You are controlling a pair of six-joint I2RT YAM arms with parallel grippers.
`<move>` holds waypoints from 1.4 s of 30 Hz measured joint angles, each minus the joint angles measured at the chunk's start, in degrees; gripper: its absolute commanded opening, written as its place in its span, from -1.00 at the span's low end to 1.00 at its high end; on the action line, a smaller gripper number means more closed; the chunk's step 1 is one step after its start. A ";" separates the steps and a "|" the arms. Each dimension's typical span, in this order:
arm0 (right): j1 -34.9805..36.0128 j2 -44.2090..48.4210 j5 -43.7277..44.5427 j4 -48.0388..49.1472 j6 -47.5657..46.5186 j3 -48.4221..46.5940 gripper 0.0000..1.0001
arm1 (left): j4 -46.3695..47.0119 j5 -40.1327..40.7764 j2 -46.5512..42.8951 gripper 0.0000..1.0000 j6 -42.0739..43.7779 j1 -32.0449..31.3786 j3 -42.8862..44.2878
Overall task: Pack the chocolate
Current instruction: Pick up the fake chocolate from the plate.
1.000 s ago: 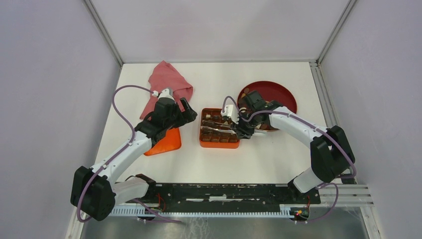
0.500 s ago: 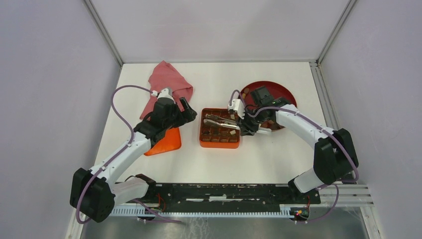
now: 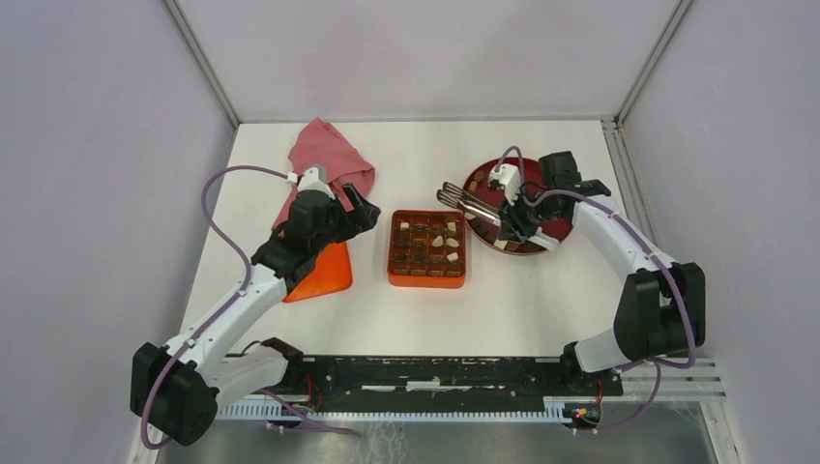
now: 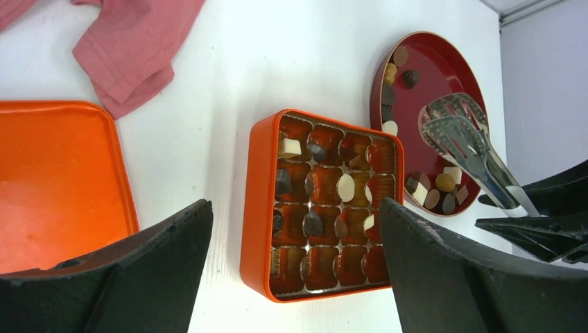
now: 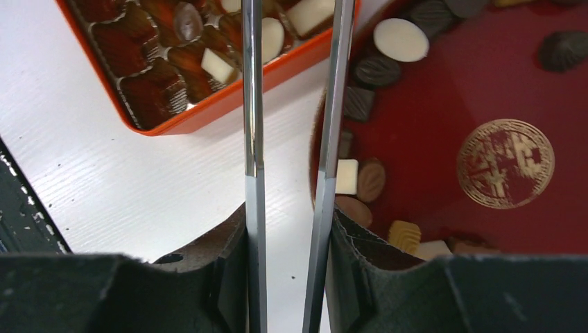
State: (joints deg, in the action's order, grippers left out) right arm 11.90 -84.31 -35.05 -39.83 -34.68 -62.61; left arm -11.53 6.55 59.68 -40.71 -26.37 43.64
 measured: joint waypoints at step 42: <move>-9.81 -0.92 4.35 3.08 4.59 -2.80 -0.18 | 0.52 3.02 -20.46 0.99 -9.70 0.00 -8.37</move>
State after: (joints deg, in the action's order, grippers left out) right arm 2.09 -85.23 -30.70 -36.75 -30.09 -65.41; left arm -11.00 9.56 39.22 -50.41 -26.37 35.27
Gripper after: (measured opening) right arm 0.414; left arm 0.993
